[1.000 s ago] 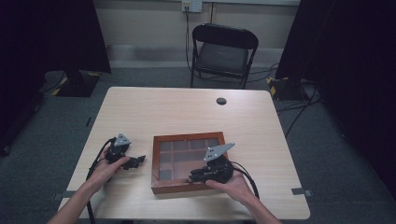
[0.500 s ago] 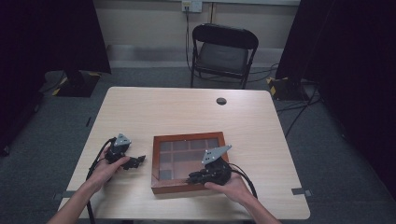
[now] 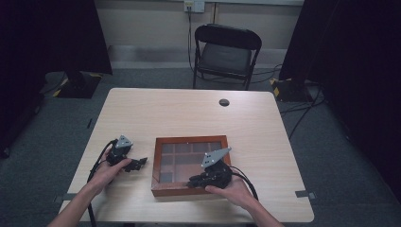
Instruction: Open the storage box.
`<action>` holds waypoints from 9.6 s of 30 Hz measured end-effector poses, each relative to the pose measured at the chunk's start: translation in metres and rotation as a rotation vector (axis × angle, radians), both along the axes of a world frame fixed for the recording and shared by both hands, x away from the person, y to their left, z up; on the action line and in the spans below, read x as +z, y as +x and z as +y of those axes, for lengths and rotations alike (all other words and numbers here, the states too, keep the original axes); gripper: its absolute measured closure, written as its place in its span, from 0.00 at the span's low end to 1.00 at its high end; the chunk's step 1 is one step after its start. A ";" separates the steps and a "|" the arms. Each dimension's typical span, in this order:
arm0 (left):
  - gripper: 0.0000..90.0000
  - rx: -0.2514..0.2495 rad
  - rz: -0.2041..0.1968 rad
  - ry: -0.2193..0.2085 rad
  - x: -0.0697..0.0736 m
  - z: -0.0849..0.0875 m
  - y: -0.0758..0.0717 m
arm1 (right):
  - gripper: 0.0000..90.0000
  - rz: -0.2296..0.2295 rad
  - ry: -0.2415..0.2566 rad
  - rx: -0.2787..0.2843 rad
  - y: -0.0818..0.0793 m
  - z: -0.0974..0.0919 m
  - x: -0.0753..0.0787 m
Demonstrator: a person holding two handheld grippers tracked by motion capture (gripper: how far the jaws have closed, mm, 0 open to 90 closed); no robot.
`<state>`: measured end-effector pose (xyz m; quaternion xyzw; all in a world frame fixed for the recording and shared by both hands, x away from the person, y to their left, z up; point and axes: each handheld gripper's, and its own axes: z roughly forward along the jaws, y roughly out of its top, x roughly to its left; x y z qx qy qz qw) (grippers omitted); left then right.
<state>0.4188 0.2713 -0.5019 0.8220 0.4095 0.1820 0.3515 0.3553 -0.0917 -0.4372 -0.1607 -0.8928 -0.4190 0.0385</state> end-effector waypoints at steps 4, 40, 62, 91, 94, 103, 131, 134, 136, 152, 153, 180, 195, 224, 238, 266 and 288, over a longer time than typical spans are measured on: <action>0.09 0.000 0.000 0.000 0.000 0.000 0.000 | 0.90 -0.001 0.003 -0.002 0.000 0.000 0.002; 0.08 -0.004 0.006 -0.001 0.000 0.000 0.000 | 0.91 0.044 0.064 -0.027 0.009 0.000 0.034; 0.08 -0.008 0.006 0.001 0.000 0.001 0.001 | 0.91 0.041 0.069 -0.044 0.015 0.001 0.055; 0.08 -0.012 0.005 0.003 0.000 0.001 0.001 | 0.91 0.052 0.090 -0.075 0.024 0.001 0.075; 0.08 -0.010 0.006 -0.002 0.000 0.001 0.001 | 0.91 0.044 0.082 -0.074 0.024 0.001 0.076; 0.08 -0.013 0.004 0.002 0.000 0.001 0.001 | 0.91 0.038 0.097 -0.078 0.027 0.004 0.084; 0.08 -0.005 0.004 -0.014 0.000 0.000 0.001 | 0.91 0.022 0.100 -0.107 0.038 0.004 0.102; 0.08 -0.007 0.001 -0.009 0.000 0.000 0.001 | 0.91 0.028 0.100 -0.110 0.040 0.005 0.104; 0.08 -0.007 0.002 -0.008 0.000 0.000 0.001 | 0.91 0.028 0.102 -0.109 0.041 0.004 0.104; 0.08 -0.013 0.002 0.001 0.000 0.001 0.001 | 0.91 0.024 0.102 -0.109 0.045 0.004 0.109; 0.08 -0.013 0.002 0.001 0.000 0.001 0.001 | 0.91 0.027 0.100 -0.108 0.045 0.004 0.109; 0.07 -0.012 0.006 0.000 0.000 0.000 0.002 | 0.92 -0.004 0.101 -0.119 0.053 0.005 0.119; 0.07 -0.014 0.003 0.004 0.000 0.001 0.003 | 0.92 -0.015 0.097 -0.126 0.058 0.006 0.125; 0.07 -0.012 0.007 -0.004 0.000 0.000 0.003 | 0.92 0.000 0.098 -0.144 0.063 0.006 0.129; 0.07 -0.013 0.004 0.001 0.000 0.000 0.003 | 0.92 -0.003 0.117 -0.163 0.065 0.007 0.130; 0.06 -0.013 0.007 -0.003 0.000 0.000 0.003 | 0.94 -0.019 0.176 -0.186 0.069 0.006 0.129; 0.06 -0.013 0.007 -0.002 0.000 0.000 0.003 | 0.94 -0.019 0.172 -0.181 0.070 0.006 0.129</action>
